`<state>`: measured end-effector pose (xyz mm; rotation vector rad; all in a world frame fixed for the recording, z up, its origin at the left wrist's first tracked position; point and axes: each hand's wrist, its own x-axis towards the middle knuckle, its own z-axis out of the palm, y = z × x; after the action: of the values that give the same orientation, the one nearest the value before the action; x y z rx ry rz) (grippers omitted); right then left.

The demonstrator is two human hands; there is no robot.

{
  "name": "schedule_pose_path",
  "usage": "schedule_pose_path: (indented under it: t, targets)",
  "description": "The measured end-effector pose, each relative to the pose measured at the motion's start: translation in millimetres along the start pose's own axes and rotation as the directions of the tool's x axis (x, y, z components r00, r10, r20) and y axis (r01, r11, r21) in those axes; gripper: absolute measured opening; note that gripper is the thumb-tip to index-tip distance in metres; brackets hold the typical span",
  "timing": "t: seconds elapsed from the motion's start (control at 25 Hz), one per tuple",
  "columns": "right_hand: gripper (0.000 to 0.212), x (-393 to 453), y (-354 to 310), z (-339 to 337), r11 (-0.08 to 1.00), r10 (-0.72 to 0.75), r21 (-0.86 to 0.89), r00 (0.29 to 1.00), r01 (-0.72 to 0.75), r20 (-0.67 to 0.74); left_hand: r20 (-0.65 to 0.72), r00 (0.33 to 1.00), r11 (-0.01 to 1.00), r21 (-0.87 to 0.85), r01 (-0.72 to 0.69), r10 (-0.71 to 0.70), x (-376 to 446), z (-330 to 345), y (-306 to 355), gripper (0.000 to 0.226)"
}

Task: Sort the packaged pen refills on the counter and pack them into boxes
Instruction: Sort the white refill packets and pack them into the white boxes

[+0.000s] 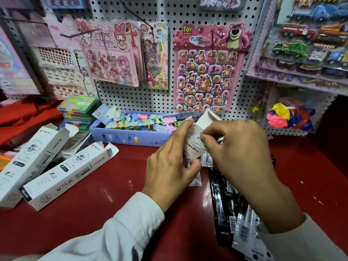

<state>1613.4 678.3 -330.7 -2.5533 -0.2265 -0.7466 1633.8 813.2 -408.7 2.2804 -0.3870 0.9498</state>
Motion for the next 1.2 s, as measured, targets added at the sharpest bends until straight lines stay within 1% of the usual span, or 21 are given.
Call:
schedule_pose_path:
  t: [0.12, 0.24, 0.32, 0.36, 0.4, 0.44, 0.48, 0.52, 0.56, 0.64, 0.68, 0.72, 0.76, 0.84, 0.88, 0.92, 0.96, 1.04, 1.08, 1.16, 1.2]
  targets:
    - [0.016, -0.9, -2.9, 10.3, 0.996, -0.043, -0.076, 0.998, 0.046, 0.039, -0.017, 1.000, 1.000, -0.014, -0.017, 0.017, 0.3, -1.9, -3.4, 0.089]
    - [0.012, 1.4, 4.7, 10.4, 0.995, -0.051, -0.084, 0.999, 0.052, 0.015, 0.000, 0.998, 0.998, 0.008, -0.056, 0.056, -0.1, -1.7, -3.1, 0.084]
    - [0.011, 0.5, 12.2, 14.5, 0.996, -0.078, 0.029, 0.997, 0.079, -0.022, 0.020, 0.999, 0.998, 0.027, -0.049, 0.049, 0.0, -1.2, -1.8, 0.084]
    - [0.010, -1.0, 15.7, 18.6, 0.975, -0.070, 0.205, 0.995, 0.083, -0.069, 0.024, 0.999, 0.999, 0.020, -0.030, 0.029, 0.9, -1.8, -2.3, 0.085]
    - [0.009, -2.0, 17.1, 22.1, 0.898, -0.012, 0.435, 0.993, 0.061, -0.115, 0.025, 1.000, 1.000, 0.000, -0.007, 0.007, 2.3, -3.0, -3.6, 0.085]
    - [0.009, -1.7, 19.1, 25.1, 0.765, 0.077, 0.643, 0.987, 0.030, -0.138, 0.028, 1.000, 1.000, -0.019, 0.009, -0.008, 4.0, -4.7, -5.8, 0.083]
    - [0.010, -1.2, 22.4, 27.6, 0.641, 0.148, 0.767, 0.980, 0.005, -0.131, 0.035, 0.999, 0.999, -0.031, 0.015, -0.014, 4.9, -6.3, -7.7, 0.079]
    - [0.014, -0.7, 26.5, 29.5, 0.573, 0.185, 0.819, 0.976, -0.010, -0.117, 0.043, 0.999, 0.999, -0.038, 0.018, -0.017, 4.7, -7.2, -8.2, 0.075]
    - [0.018, 0.0, 30.5, 31.4, 0.561, 0.183, 0.828, 0.978, -0.020, -0.101, 0.048, 0.999, 0.999, -0.039, 0.020, -0.018, 4.2, -7.8, -7.8, 0.071]
    - [0.020, 1.3, 32.8, 34.1, 0.605, 0.122, 0.796, 0.991, -0.032, -0.054, 0.062, 0.998, 1.000, -0.014, 0.013, -0.012, 3.9, -9.0, -5.6, 0.062]
    - [0.020, 1.3, 33.3, 35.1, 0.599, 0.084, 0.800, 0.996, -0.034, -0.021, 0.081, 0.997, 1.000, 0.025, -0.009, 0.007, 4.2, -9.7, -5.4, 0.061]
    - [0.020, 1.6, 34.7, 34.5, 0.549, 0.059, 0.834, 0.998, -0.051, 0.022, 0.115, 0.993, 0.996, 0.074, -0.040, 0.031, 4.3, -10.6, -6.0, 0.063]
    - [0.019, 3.1, 36.6, 31.4, 0.428, 0.067, 0.898, 0.994, -0.102, 0.081, 0.160, 0.986, 0.990, 0.120, -0.072, 0.052, 4.7, -11.9, -7.1, 0.067]
    - [0.018, 10.3, 51.5, 20.6, 0.140, 0.182, 0.970, 0.968, -0.200, 0.173, 0.249, 0.966, 0.980, 0.166, -0.114, 0.070, 7.2, -13.9, -7.2, 0.079]
    - [0.019, 13.9, 63.7, 14.6, 0.103, 0.269, 0.971, 0.946, -0.216, 0.182, 0.269, 0.960, 0.975, 0.181, -0.126, 0.074, 8.2, -14.2, -5.9, 0.084]
    - [0.019, 16.3, 76.3, 11.1, 0.130, 0.352, 0.958, 0.916, -0.254, 0.195, 0.265, 0.961, 0.970, 0.202, -0.134, 0.077, 9.0, -14.8, -4.6, 0.085]
    - [0.018, 16.1, 89.4, 9.7, 0.200, 0.434, 0.925, 0.875, -0.324, 0.213, 0.250, 0.965, 0.967, 0.218, -0.132, 0.076, 9.9, -15.2, -3.2, 0.083]
    - [0.014, 12.1, 113.5, 16.0, 0.393, 0.562, 0.772, 0.795, -0.500, 0.229, 0.224, 0.974, 0.970, 0.230, -0.085, 0.032, 14.0, -17.4, -2.2, 0.075]
    - [0.012, 9.3, 123.8, 22.4, 0.531, 0.592, 0.636, 0.783, -0.559, 0.194, 0.226, 0.974, 0.973, 0.225, -0.042, -0.010, 16.3, -19.3, -3.4, 0.072]
    - [0.012, 4.5, 137.3, 37.3, 0.816, 0.524, 0.213, 0.844, -0.537, 0.115, 0.231, 0.968, 0.978, 0.204, 0.050, -0.098, 20.9, -23.2, -8.6, 0.067]
    - [0.021, 2.6, 137.2, 44.4, 0.881, 0.466, 0.011, 0.873, -0.472, 0.148, 0.221, 0.967, 0.978, 0.188, 0.087, -0.128, 22.8, -25.3, -11.3, 0.065]
